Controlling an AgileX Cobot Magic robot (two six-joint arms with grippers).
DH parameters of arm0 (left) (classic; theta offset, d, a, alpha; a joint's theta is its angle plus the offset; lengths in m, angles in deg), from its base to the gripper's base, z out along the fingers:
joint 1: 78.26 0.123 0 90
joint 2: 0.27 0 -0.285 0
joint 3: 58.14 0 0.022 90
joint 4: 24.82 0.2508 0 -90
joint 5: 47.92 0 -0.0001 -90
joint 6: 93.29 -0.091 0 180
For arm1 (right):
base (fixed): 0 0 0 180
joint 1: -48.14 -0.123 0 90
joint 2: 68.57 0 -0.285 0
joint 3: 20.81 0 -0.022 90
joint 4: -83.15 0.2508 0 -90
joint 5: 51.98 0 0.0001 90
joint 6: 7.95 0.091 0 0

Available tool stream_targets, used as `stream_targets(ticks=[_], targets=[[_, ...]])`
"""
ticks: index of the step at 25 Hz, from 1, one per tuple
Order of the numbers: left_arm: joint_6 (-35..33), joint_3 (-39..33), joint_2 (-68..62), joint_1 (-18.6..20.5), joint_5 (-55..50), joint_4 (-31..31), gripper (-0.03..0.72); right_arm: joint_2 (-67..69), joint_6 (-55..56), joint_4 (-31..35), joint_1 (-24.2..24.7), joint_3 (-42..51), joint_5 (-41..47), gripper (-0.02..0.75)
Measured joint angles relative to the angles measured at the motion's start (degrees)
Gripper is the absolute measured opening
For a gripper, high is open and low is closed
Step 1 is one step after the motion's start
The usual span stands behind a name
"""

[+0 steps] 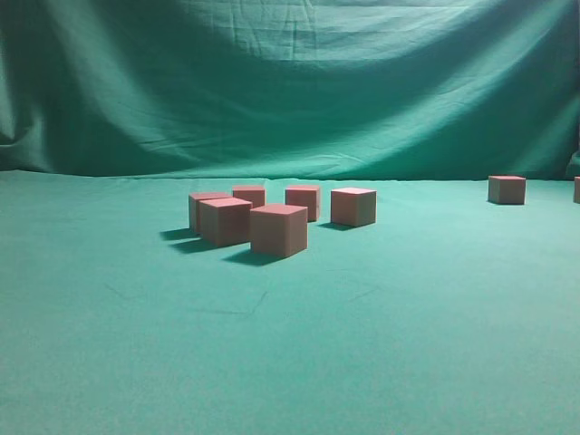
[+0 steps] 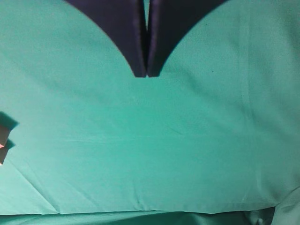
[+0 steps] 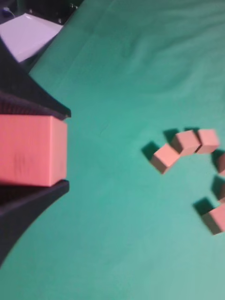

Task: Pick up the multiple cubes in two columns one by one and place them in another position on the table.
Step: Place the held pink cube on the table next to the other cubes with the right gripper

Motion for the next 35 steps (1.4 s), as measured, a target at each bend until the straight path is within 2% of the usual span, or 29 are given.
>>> stream_targets(ticks=[2, 5, 11, 14, 16, 19, 22, 24, 26, 29, 32, 35], targets=[[0.0, 0.0, 0.0, 0.0, 0.0, 0.0, 0.0, -0.08, -0.25, -0.03, -0.73, 3.0, -1.54, 0.26], [0.0, 0.0, 0.0, 0.0, 0.0, 0.0, 0.0, -0.08, -0.39, -0.03, -4.97, 6.16, -5.92, 0.26], [0.0, 0.0, 0.0, 0.0, 0.0, 0.0, 0.0, 4.05, 0.62, 0.41, -20.12, 6.91, -16.29, 0.26], [0.0, 0.0, 0.0, 0.0, 0.0, 0.0, 0.0, 9.42, 1.8, 0.51, -25.92, 6.91, -19.15, 0.26], [0.0, 0.0, 0.0, 0.0, 0.0, 0.0, 0.0, 13.69, 2.05, 0.4, -28.0, 6.91, -20.12, 0.26], [0.0, 0.0, 0.0, 0.0, 0.0, 0.0, 0.0, 19.1, 2.29, -0.39, -28.61, 6.91, -21.98, 0.26], [0.0, 0.0, 0.0, 0.0, 0.0, 0.0, 0.0, 23.19, 5.17, -6.9, -28.61, 5.05, -22.6, 0.26], [0.0, 0.0, 0.0, 0.0, 0.0, 0.0, 0.0, 25.33, 10.28, -14.47, -28.86, 2.38, -21.75, 0.26], [0.0, 0.0, 0.0, 0.0, 0.0, 0.0, 0.0, 26.95, 17.44, -24.89, -29.87, -0.79, -20.32, 0.26], [0.0, 0.0, 0.0, 0.0, 0.0, 0.0, 0.0, 28.84, 26.4, -36.69, -32.76, -5.65, -19.01, 0.26], [0.0, 0.0, 0.0, 0.0, 0.0, 0.0, 0.0, 30.3, 30.06, -41.84, -35.25, -8.41, -19.08, 0.26], [0.0, 0.0, 0.0, 0.0, 0.0, 0.0, 0.0, 31.91, 30.73, -42.5, -36.06, -8.74, -20.84, 0.26]])
